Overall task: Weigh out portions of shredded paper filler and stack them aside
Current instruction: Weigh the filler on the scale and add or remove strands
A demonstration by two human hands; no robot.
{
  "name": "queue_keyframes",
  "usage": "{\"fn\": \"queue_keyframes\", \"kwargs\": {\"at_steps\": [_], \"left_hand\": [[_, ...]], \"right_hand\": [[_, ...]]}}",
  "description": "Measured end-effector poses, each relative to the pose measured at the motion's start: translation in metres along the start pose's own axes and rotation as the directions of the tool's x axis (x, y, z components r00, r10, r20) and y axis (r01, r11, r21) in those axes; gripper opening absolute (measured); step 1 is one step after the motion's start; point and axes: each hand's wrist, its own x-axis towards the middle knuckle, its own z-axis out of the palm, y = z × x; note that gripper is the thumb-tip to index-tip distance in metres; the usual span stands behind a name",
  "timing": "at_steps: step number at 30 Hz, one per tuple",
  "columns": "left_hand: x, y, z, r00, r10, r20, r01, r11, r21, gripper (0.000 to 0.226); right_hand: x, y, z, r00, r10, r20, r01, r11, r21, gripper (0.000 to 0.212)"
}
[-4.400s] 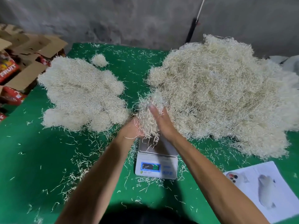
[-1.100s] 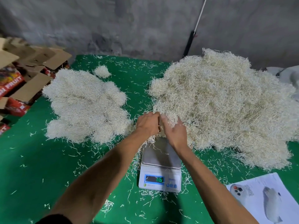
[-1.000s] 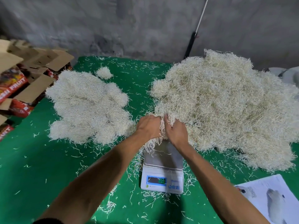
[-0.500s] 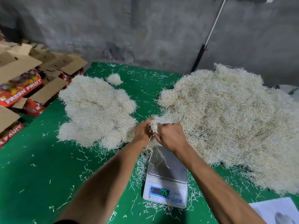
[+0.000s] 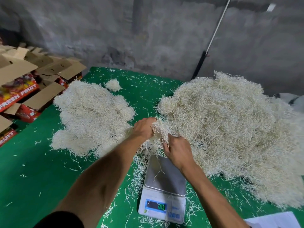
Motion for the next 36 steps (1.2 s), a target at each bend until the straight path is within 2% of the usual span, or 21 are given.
{"fn": "queue_keyframes", "kwargs": {"at_steps": [4, 8, 11, 12, 15, 17, 19, 21, 23, 25, 29, 31, 33, 35, 36], "left_hand": [[0.007, -0.003, 0.009, 0.999, -0.043, 0.009, 0.043, 0.998, 0.047, 0.071], [0.002, 0.008, 0.018, 0.982, -0.187, 0.039, 0.189, 0.978, -0.085, 0.033], [0.004, -0.013, 0.014, 0.956, -0.289, 0.055, 0.29, 0.957, -0.001, 0.018], [0.005, -0.019, 0.009, 0.95, -0.309, 0.051, 0.309, 0.951, 0.015, 0.015], [0.012, -0.027, -0.003, 0.937, -0.339, 0.081, 0.339, 0.941, 0.015, 0.017], [0.012, -0.039, -0.005, 0.919, -0.391, 0.058, 0.391, 0.92, 0.016, 0.023], [0.004, -0.06, -0.003, 0.903, -0.425, 0.065, 0.424, 0.905, 0.027, 0.023], [-0.007, -0.075, 0.005, 0.886, -0.459, 0.063, 0.458, 0.888, 0.039, 0.023], [-0.013, -0.073, 0.017, 0.87, -0.487, 0.075, 0.488, 0.873, -0.007, 0.033], [-0.012, -0.059, 0.024, 0.885, -0.458, 0.088, 0.464, 0.883, -0.065, 0.042], [-0.008, -0.04, 0.034, 0.916, -0.38, 0.131, 0.395, 0.911, -0.116, 0.042], [-0.011, -0.041, 0.036, 0.916, -0.379, 0.129, 0.395, 0.91, -0.129, 0.046], [-0.015, -0.044, 0.034, 0.915, -0.386, 0.122, 0.4, 0.907, -0.133, 0.042], [-0.02, -0.054, 0.037, 0.886, -0.443, 0.138, 0.46, 0.877, -0.137, 0.016], [-0.024, -0.056, 0.034, 0.866, -0.479, 0.14, 0.497, 0.854, -0.152, 0.016]], "right_hand": [[-0.011, 0.004, -0.003, 0.997, 0.021, -0.069, -0.015, 0.997, 0.078, 0.029], [-0.018, -0.006, -0.013, 0.992, 0.032, -0.119, -0.004, 0.973, 0.23, 0.039], [-0.022, -0.008, -0.041, 0.958, 0.047, -0.284, 0.051, 0.944, 0.327, 0.05], [-0.021, -0.007, -0.053, 0.954, 0.045, -0.297, 0.057, 0.944, 0.326, 0.049], [-0.015, -0.003, -0.075, 0.97, 0.106, -0.219, -0.01, 0.917, 0.398, 0.05], [-0.012, -0.01, -0.095, 0.945, 0.108, -0.308, 0.05, 0.884, 0.466, 0.05], [-0.015, -0.01, -0.118, 0.885, 0.129, -0.446, 0.161, 0.816, 0.555, 0.048], [-0.009, -0.004, -0.128, 0.854, 0.167, -0.492, 0.172, 0.803, 0.571, 0.049], [-0.002, 0.002, -0.12, 0.894, 0.194, -0.404, 0.074, 0.824, 0.561, 0.051], [0.002, 0.007, -0.098, 0.931, 0.208, -0.3, -0.015, 0.842, 0.539, 0.049], [0.009, 0.02, -0.057, 0.954, 0.251, -0.164, -0.118, 0.817, 0.564, 0.05], [0.018, 0.035, -0.055, 0.938, 0.346, -0.008, -0.255, 0.708, 0.658, 0.05], [0.032, 0.063, -0.066, 0.881, 0.471, 0.051, -0.327, 0.525, 0.786, 0.047], [0.047, 0.098, -0.089, 0.787, 0.615, 0.04, -0.282, 0.302, 0.911, 0.039], [0.053, 0.115, -0.1, 0.744, 0.667, 0.037, -0.243, 0.219, 0.945, 0.036]]}}
